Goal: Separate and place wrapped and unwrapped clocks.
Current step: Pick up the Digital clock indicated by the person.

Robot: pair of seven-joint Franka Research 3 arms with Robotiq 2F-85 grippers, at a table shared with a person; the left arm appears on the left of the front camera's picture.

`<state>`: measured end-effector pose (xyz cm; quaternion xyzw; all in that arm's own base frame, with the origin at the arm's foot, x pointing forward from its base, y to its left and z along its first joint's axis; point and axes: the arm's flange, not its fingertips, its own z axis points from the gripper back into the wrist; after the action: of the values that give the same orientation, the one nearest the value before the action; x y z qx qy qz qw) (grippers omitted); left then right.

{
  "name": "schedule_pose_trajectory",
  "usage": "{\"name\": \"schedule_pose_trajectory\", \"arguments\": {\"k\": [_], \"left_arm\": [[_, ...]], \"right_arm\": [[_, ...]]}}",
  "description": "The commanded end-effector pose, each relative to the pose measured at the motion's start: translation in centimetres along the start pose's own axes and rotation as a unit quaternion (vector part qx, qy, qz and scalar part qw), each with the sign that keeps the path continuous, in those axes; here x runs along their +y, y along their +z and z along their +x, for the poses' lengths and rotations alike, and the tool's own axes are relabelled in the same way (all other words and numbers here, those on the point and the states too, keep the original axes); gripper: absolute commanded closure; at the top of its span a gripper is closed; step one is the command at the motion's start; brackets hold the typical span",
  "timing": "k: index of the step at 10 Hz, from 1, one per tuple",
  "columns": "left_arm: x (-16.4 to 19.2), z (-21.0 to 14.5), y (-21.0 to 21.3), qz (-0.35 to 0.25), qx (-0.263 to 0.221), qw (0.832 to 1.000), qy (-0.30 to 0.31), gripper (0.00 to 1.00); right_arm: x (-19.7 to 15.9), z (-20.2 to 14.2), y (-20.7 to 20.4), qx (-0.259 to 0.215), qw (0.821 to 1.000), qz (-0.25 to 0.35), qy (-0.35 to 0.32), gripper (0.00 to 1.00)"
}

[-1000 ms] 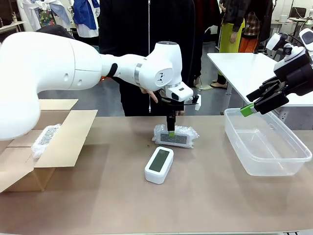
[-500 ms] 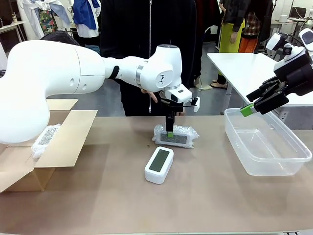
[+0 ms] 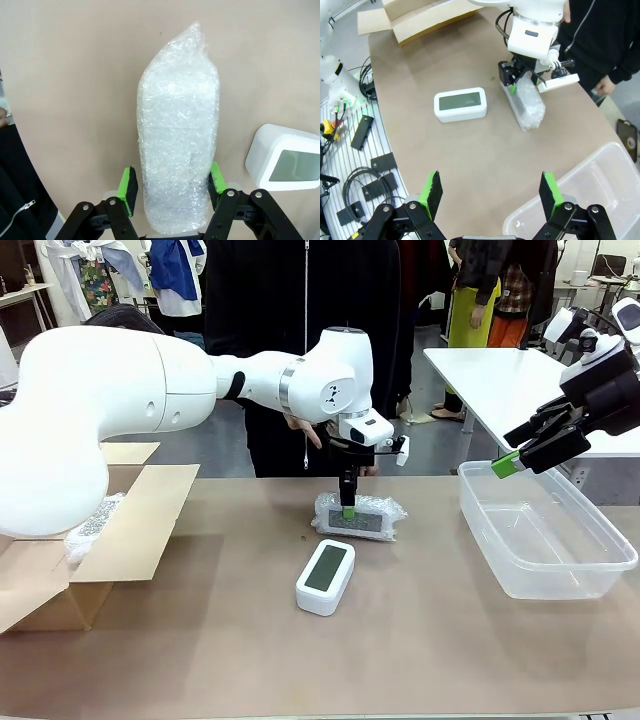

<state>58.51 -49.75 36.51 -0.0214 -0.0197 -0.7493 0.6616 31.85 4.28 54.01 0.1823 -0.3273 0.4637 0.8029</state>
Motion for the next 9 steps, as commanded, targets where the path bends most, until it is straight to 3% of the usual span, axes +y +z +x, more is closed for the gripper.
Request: {"name": "schedule_pose_trajectory", "arguments": {"k": [1,2,3,4,5,9], "left_arm": [[2.1,1.1,0.4,-0.012,-0.013,1.000,-0.015,0.59],[2.2,1.1,0.5,-0.013,-0.012,1.000,-0.016,0.44],[2.0,1.2,0.9,-0.015,-0.017,1.000,-0.020,0.79],[1.6,1.3,1.7,-0.018,-0.019,0.999,-0.022,0.47],[1.2,1.2,2.7,-0.020,-0.007,1.000,-0.018,0.47],[-2.5,-0.4,9.7,-0.010,-0.051,0.999,-0.010,0.47]], "right_arm": [[-0.3,0.0,-0.3,-0.013,1.000,0.013,0.004,0.00],[-0.3,0.0,-0.3,-0.013,1.000,0.013,0.004,0.00],[-0.3,0.0,-0.3,-0.013,1.000,0.013,0.004,0.00],[-0.3,0.0,-0.3,-0.013,1.000,0.013,0.004,0.00],[-0.3,0.0,-0.3,-0.013,1.000,0.013,0.004,0.00],[-0.3,0.0,-0.3,-0.013,1.000,0.013,0.004,0.00]]}}
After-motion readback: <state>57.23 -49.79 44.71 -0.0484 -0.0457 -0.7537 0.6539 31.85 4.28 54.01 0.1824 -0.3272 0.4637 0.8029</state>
